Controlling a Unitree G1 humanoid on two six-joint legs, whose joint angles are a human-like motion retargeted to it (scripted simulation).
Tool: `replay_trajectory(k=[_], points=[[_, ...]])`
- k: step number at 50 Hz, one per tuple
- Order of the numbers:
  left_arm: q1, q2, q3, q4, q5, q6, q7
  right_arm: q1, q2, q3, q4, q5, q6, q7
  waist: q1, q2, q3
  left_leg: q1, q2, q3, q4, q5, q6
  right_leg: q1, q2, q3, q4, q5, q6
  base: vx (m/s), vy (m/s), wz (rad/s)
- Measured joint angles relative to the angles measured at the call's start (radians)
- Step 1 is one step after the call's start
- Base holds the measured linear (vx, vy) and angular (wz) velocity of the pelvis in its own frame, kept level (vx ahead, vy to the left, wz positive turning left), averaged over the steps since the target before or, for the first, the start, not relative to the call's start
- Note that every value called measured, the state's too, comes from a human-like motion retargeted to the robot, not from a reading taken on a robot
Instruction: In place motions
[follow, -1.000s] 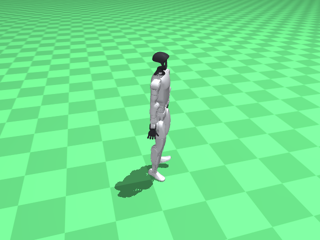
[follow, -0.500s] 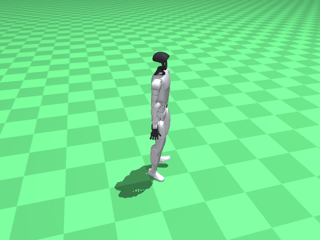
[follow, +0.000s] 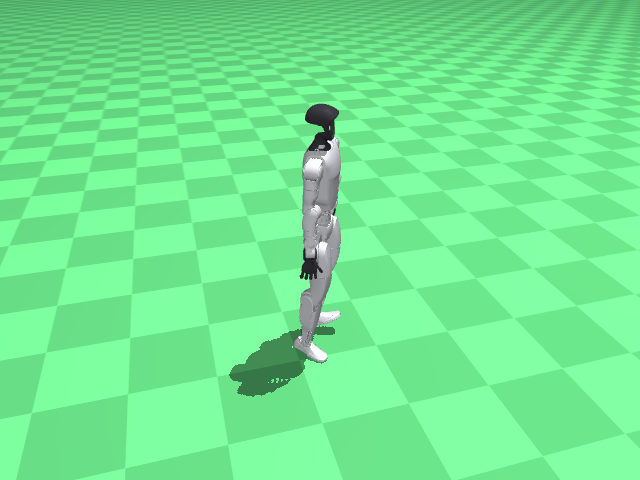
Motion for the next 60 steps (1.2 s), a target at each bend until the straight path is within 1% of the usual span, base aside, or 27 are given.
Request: replay_trajectory(k=[13,22,30,37,42,47,50,56,60], points=[[0.000,-0.003,-0.003,-0.004,0.001,-0.001,-0.001,0.002,-0.001,-0.001,0.006,0.000,-0.001,-0.003,0.003,0.001,0.000,-0.002,-0.002,-0.003,-0.005,0.001,0.000,0.001,-0.002,-0.005,0.000,-0.003,0.002,0.00,0.00,0.00],[-0.002,-0.002,-0.003,-0.030,0.006,0.001,-0.004,0.013,-0.004,0.000,0.018,0.008,-0.003,-0.010,0.033,0.000,0.006,-0.016,-0.011,-0.035,-0.004,0.015,0.008,0.015,-0.008,-0.033,0.006,-0.022,0.013,-0.03,0.02,0.13],[-0.005,0.005,0.003,-0.080,0.005,-0.002,-0.007,0.023,-0.014,-0.006,0.049,0.012,-0.004,-0.021,0.076,-0.013,0.004,-0.061,-0.039,-0.123,0.007,0.044,0.011,0.051,-0.027,-0.116,-0.004,-0.045,0.028,-0.10,0.08,0.70],[-0.014,0.013,0.027,-0.087,-0.007,0.003,-0.005,0.016,-0.024,-0.013,0.059,0.019,-0.008,-0.030,0.133,-0.031,0.003,-0.131,-0.076,-0.226,0.028,0.085,0.005,0.088,-0.050,-0.232,-0.006,-0.076,0.051,-0.17,0.09,1.04],[-0.006,0.015,0.047,-0.094,0.001,0.009,-0.006,0.016,-0.034,-0.021,0.060,0.027,-0.014,-0.040,0.175,-0.039,0.000,-0.193,-0.108,-0.312,0.041,0.128,-0.020,0.120,-0.064,-0.327,0.000,-0.104,0.075,-0.19,0.09,1.51],[0.010,0.015,0.071,-0.089,0.011,0.008,0.001,0.014,-0.042,-0.025,0.070,0.032,-0.014,-0.049,0.233,-0.059,0.002,-0.238,-0.152,-0.411,0.038,0.180,-0.059,0.159,-0.067,-0.431,0.005,-0.131,0.106,-0.26,0.07,1.70],[0.012,0.014,0.091,-0.061,0.010,0.013,0.011,0.013,-0.046,-0.029,0.068,0.035,-0.015,-0.057,0.291,-0.069,0.013,-0.252,-0.169,-0.448,0.030,0.211,-0.094,0.176,-0.070,-0.482,0.025,-0.146,0.123,-0.34,0.02,1.50],[0.010,0.012,0.135,0.008,0.004,0.027,0.033,-0.005,-0.052,-0.032,0.053,0.031,-0.018,-0.066,0.414,-0.081,0.057,-0.253,-0.196,-0.507,0.007,0.270,-0.172,0.228,-0.052,-0.573,0.053,-0.170,0.148,-0.37,-0.09,1.40],[0.012,0.008,0.161,0.046,0.010,0.034,0.046,-0.016,-0.054,-0.039,0.049,0.034,-0.021,-0.071,0.527,-0.099,0.074,-0.253,-0.212,-0.532,-0.008,0.297,-0.211,0.248,-0.042,-0.632,0.064,-0.182,0.160,-0.32,-0.22,1.11]])
